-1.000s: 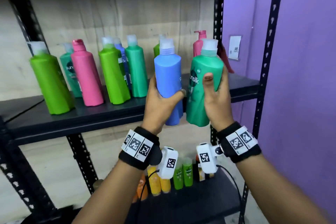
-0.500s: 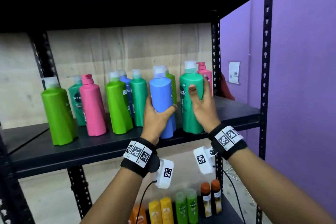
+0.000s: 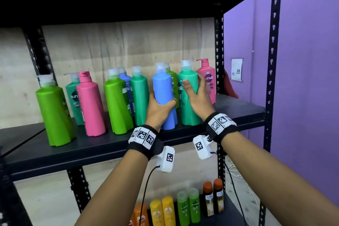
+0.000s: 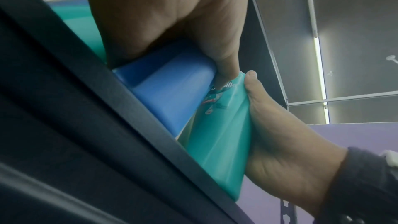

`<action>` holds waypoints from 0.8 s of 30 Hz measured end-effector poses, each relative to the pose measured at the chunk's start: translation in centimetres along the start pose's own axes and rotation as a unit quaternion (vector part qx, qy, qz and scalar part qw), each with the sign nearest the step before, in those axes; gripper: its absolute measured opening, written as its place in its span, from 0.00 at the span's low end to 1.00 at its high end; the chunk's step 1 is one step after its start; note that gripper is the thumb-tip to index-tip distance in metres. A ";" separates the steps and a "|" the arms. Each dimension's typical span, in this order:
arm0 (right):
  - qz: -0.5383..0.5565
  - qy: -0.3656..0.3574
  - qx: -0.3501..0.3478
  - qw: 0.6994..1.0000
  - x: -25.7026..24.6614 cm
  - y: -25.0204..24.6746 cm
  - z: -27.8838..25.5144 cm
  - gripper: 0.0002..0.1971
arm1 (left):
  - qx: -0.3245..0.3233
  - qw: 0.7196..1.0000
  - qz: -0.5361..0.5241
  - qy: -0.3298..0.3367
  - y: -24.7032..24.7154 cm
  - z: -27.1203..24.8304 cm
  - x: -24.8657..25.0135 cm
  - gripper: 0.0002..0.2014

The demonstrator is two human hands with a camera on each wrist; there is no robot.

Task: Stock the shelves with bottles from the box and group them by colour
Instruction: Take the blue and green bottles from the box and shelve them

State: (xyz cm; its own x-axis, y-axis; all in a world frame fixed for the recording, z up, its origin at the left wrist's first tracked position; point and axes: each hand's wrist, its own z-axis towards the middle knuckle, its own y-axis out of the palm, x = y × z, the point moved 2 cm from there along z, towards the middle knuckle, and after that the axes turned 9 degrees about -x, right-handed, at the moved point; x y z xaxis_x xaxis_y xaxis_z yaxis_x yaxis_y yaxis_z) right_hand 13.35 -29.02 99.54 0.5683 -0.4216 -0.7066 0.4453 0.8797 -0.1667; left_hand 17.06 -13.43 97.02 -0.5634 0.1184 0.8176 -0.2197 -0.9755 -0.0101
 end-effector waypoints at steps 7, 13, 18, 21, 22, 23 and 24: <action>-0.041 0.039 -0.048 0.997 1.2 0.6 2.6 0.29 | -0.001 0.999 0.036 -0.033 0.4 2.4 -1.1 0.30; -0.087 0.079 -0.103 0.988 1.6 0.5 4.3 0.33 | -0.014 0.991 0.124 -0.057 -0.1 3.7 -1.6 0.35; -0.101 0.087 -0.122 0.984 1.4 -0.1 3.9 0.35 | -0.023 0.986 0.147 -0.078 -0.2 3.6 -1.3 0.39; -0.084 0.081 -0.107 0.987 1.9 -0.2 2.9 0.37 | -0.028 0.981 0.170 -0.093 -0.3 2.7 -1.5 0.39; -0.077 0.082 -0.098 0.989 2.1 -0.2 2.5 0.37 | -0.027 0.978 0.182 -0.101 -0.3 2.2 -1.6 0.40; -0.072 0.083 -0.091 0.990 2.4 -0.1 2.1 0.37 | -0.025 0.975 0.195 -0.108 -0.3 1.7 -1.8 0.40; -0.071 0.083 -0.086 0.990 2.5 0.0 1.7 0.36 | -0.022 0.971 0.208 -0.112 -0.2 1.3 -1.8 0.40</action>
State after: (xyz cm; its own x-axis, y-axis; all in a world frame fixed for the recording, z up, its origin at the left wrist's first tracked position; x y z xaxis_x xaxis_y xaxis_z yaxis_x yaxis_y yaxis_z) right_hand 15.99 -30.47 98.94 0.3810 -0.5139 -0.7686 0.3800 0.8449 -0.3765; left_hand 19.13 -13.71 96.28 -0.4239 -0.3328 0.8424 -0.0461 -0.9209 -0.3870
